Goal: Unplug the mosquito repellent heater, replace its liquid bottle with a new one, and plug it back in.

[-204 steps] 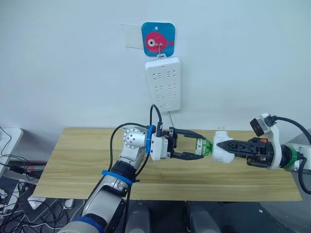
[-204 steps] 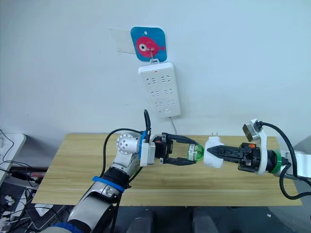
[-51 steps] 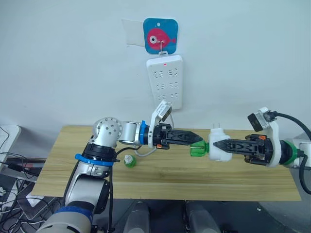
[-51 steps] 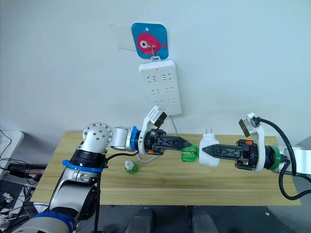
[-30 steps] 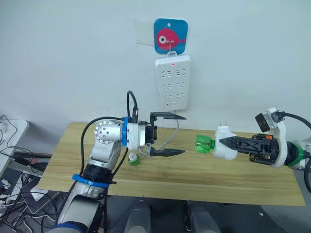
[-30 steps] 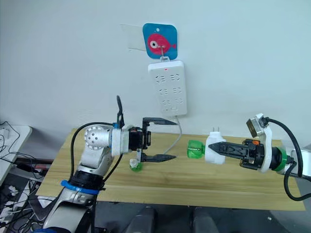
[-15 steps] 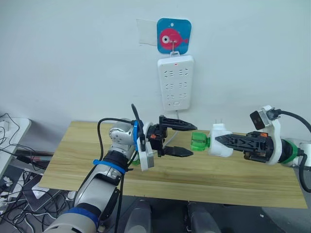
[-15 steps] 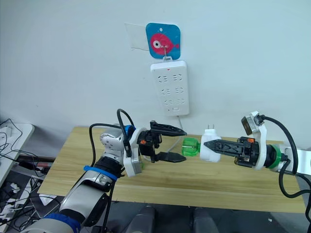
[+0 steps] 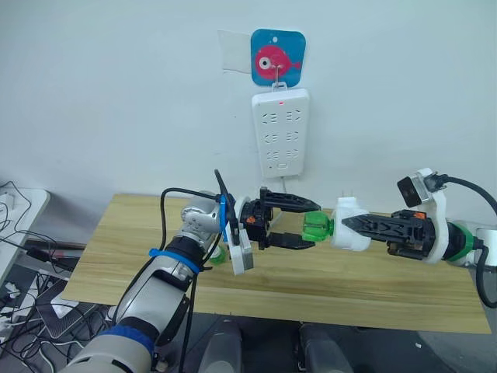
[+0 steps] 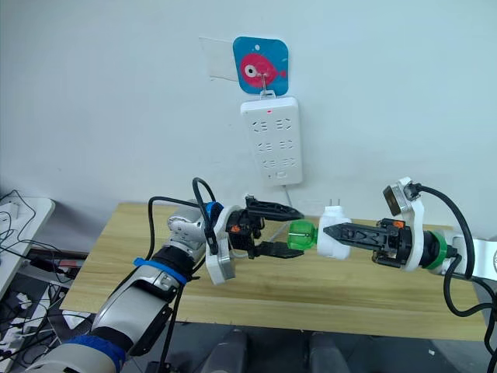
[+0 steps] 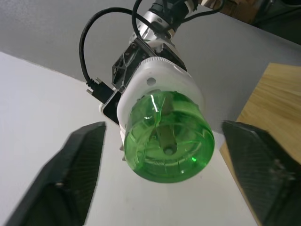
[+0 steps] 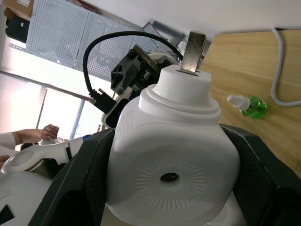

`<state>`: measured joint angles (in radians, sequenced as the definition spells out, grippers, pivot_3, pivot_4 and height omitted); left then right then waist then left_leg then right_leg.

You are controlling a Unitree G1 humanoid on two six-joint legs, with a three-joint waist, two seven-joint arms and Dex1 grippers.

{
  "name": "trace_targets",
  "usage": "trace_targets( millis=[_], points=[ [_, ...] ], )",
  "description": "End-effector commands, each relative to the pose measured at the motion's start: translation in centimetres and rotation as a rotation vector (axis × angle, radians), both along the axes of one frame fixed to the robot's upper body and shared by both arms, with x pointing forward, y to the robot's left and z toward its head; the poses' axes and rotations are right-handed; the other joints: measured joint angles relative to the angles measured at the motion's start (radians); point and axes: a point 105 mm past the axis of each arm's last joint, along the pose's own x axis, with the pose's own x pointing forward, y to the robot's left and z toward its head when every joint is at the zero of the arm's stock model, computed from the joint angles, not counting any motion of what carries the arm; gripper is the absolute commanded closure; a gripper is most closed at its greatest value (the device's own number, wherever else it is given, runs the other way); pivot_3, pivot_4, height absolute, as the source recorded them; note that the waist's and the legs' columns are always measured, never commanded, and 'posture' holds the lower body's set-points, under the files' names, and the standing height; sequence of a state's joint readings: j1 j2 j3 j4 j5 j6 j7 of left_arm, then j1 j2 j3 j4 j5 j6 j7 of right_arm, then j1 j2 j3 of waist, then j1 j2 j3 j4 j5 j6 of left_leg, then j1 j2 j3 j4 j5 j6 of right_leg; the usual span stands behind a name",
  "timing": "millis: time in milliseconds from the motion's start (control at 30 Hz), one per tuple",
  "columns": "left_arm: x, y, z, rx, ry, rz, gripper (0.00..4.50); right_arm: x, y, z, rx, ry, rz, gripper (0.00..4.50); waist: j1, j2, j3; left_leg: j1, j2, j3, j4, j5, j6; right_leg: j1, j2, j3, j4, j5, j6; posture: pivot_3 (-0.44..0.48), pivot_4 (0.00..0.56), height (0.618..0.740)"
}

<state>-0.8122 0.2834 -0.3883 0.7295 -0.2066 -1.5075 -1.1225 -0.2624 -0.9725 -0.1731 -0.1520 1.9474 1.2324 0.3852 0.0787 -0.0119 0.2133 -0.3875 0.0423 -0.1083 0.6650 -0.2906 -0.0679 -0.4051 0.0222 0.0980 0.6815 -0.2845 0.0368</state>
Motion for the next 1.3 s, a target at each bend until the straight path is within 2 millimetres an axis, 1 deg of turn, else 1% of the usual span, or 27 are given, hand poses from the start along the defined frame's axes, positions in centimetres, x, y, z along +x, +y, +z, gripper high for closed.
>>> trace_targets(
  millis=[33,100,267,300,333,400,500,567,600,700,800,833,900,967,1033,1133,1300],
  points=[
    [-0.1,-0.2,0.6,-0.016,-0.027,-0.015,1.60,-0.3,0.4,1.1,0.021,-0.040,0.029,1.41,0.000,0.000,0.000,0.000,0.000,0.000,0.000,0.000,0.000,0.000,0.000,0.000,0.000,0.000,0.000,0.143,0.176,0.740],
    [-0.1,-0.3,0.6,-0.014,-0.028,-0.018,2.21,-0.4,0.5,1.1,0.021,-0.041,0.030,1.41,-0.001,0.000,0.000,0.000,0.000,0.000,0.000,0.000,0.000,0.000,0.000,0.000,0.000,0.000,0.000,0.141,0.177,0.740],
    [-0.1,-0.5,0.5,-0.008,-0.017,-0.026,2.25,-0.3,0.4,1.1,0.020,-0.044,0.026,1.41,-0.001,0.000,0.000,0.000,0.000,0.000,0.000,0.000,0.000,0.000,0.000,0.000,0.000,0.000,0.000,0.141,0.179,0.740],
    [0.0,-0.6,0.5,-0.010,-0.002,-0.022,2.25,-0.3,0.4,1.2,0.017,-0.044,0.023,1.41,-0.001,0.000,0.000,0.000,0.000,0.000,0.000,0.000,0.000,0.000,0.000,0.000,0.000,0.000,0.000,0.141,0.179,0.740],
    [0.1,-0.7,0.6,-0.007,0.057,-0.021,2.25,-0.3,0.2,1.1,0.012,-0.043,0.020,1.41,-0.001,0.000,0.000,0.000,0.000,0.000,0.000,0.000,0.000,0.000,0.000,0.000,0.000,0.000,0.000,0.141,0.179,0.740],
    [0.2,-0.9,0.7,0.012,0.261,-0.035,2.25,-0.4,0.1,1.1,-0.006,-0.039,0.018,1.41,-0.003,0.000,0.000,0.000,0.000,0.000,0.000,0.000,0.000,0.000,0.000,0.000,0.000,0.000,0.000,0.138,0.182,0.740],
    [1.7,-1.0,1.2,0.050,0.726,-0.018,2.25,-0.6,-0.1,1.0,-0.036,-0.038,0.021,1.41,-0.008,0.000,0.000,-0.001,0.001,-0.001,0.000,0.000,0.000,0.000,0.000,0.000,0.001,0.000,0.000,0.138,0.182,0.740],
    [1.6,-1.1,1.5,0.126,1.029,-0.042,2.25,-0.7,-0.2,1.0,-0.059,-0.038,0.021,1.41,-0.011,0.000,0.000,-0.002,0.001,-0.003,0.000,0.000,0.000,0.000,0.000,-0.002,0.000,0.000,0.000,0.138,0.182,0.740],
    [1.5,-1.2,1.5,0.169,1.187,-0.052,2.25,-0.7,-0.3,1.0,-0.064,-0.037,0.020,1.41,-0.014,0.000,0.000,-0.002,0.001,-0.004,0.000,0.000,0.000,0.000,0.000,-0.003,0.001,0.000,0.000,0.140,0.183,0.740],
    [1.5,-1.2,1.0,0.277,1.550,-0.047,2.25,-0.8,-0.4,1.2,-0.079,-0.037,0.024,1.41,-0.026,0.000,0.000,-0.002,0.001,-0.005,0.000,0.000,0.000,0.000,0.000,-0.004,0.001,0.000,0.000,0.140,0.183,0.740],
    [2.1,-0.8,0.5,0.344,1.968,-0.047,2.25,-1.1,-0.3,1.0,-0.127,-0.045,0.040,1.41,-0.033,0.000,0.000,-0.002,0.001,-0.005,0.000,0.000,0.000,0.000,0.000,-0.005,0.001,0.000,0.000,0.136,0.183,0.740],
    [2.4,-0.4,0.4,0.361,2.071,-0.049,2.25,-1.2,-0.2,1.0,-0.138,-0.050,0.048,1.41,-0.034,0.000,0.000,-0.002,0.001,-0.005,0.000,0.000,0.000,0.000,0.001,-0.005,0.001,0.000,0.000,0.134,0.182,0.740],
    [2.8,0.3,0.1,0.377,2.220,-0.055,2.25,-1.4,-0.2,1.1,-0.154,-0.064,0.059,1.41,-0.041,0.000,0.000,-0.002,0.001,-0.006,0.000,0.000,0.001,0.000,0.001,-0.006,0.001,-0.001,0.000,0.134,0.182,0.740],
    [2.7,1.2,0.5,0.416,2.393,-0.161,2.25,-1.3,-0.1,1.5,-0.152,-0.075,0.056,1.41,-0.052,0.000,0.000,-0.002,0.001,-0.006,0.000,0.000,0.000,0.000,0.001,-0.006,0.001,-0.001,0.000,0.126,0.189,0.740],
    [2.3,2.0,0.5,0.474,2.506,-0.233,2.25,-1.3,-0.1,1.8,-0.143,-0.090,0.051,1.41,-0.059,0.000,0.000,-0.002,0.001,-0.006,0.000,0.000,0.000,0.000,0.002,-0.006,0.001,-0.001,0.000,0.116,0.188,0.740],
    [1.5,2.7,0.0,0.533,2.560,-0.242,2.25,-1.5,-0.1,2.1,-0.134,-0.098,0.054,1.41,-0.073,0.001,0.001,-0.001,0.001,-0.005,-0.001,0.001,0.000,0.000,0.002,-0.005,0.001,-0.001,0.000,0.114,0.187,0.740],
    [1.8,2.7,0.0,0.503,2.546,-0.209,2.25,-1.7,-0.7,1.9,-0.144,-0.082,0.039,1.41,-0.076,0.000,0.001,-0.002,0.001,-0.005,0.000,0.002,-0.003,0.000,0.001,-0.005,0.001,-0.001,0.000,0.115,0.184,0.740]
  ],
)
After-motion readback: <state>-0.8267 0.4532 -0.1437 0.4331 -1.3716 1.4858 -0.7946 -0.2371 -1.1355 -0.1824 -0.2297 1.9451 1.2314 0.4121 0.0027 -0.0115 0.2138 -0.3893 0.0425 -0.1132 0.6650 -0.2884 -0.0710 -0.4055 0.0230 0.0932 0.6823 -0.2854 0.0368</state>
